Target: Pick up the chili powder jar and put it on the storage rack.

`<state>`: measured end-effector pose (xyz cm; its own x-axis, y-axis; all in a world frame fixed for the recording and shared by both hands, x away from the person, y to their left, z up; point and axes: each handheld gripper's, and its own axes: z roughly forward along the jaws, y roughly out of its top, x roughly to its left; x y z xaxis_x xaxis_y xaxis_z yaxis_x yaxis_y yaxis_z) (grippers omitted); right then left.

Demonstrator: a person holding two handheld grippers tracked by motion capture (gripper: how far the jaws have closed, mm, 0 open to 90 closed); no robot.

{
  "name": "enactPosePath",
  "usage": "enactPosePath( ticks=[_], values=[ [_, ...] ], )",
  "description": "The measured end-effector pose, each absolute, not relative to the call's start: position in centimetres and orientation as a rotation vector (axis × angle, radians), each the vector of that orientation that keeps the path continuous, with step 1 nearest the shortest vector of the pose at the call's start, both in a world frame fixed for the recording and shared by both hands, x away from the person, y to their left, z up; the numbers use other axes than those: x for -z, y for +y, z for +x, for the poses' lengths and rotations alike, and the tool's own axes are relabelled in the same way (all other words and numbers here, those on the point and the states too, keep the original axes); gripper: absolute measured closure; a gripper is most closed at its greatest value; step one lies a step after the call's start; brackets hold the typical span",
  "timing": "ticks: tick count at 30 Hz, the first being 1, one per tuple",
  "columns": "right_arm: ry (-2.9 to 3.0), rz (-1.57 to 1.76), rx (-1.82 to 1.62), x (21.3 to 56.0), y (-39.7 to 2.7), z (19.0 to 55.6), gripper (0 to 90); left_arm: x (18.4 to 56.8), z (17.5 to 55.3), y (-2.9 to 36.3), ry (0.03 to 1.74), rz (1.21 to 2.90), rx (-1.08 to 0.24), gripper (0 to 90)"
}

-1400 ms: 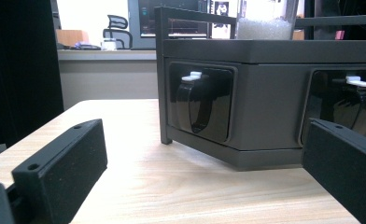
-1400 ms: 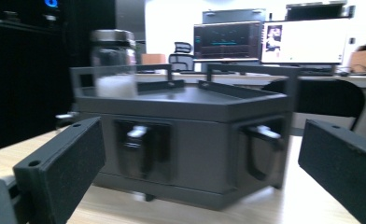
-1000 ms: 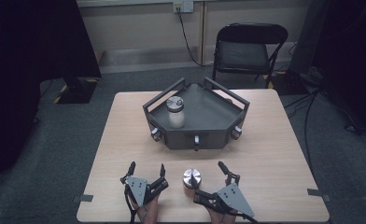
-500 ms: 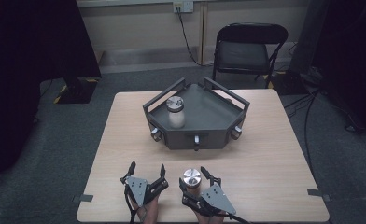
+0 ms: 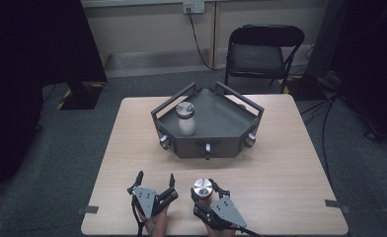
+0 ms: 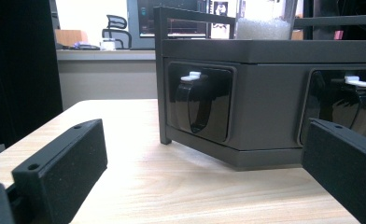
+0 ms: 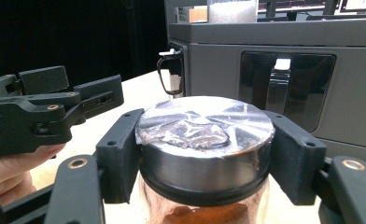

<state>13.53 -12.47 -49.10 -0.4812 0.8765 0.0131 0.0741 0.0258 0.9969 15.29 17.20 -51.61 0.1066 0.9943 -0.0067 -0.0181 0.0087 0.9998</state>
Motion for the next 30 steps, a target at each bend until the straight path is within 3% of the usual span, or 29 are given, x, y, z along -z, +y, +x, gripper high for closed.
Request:
enactPosePath(
  ticks=[30],
  values=[
    [1.675, 0.977, -1.564, 46.9, -14.3, 14.5, 35.0, 51.6, 15.3, 17.3, 1.117, 1.24, -1.131, 0.2]
  ],
)
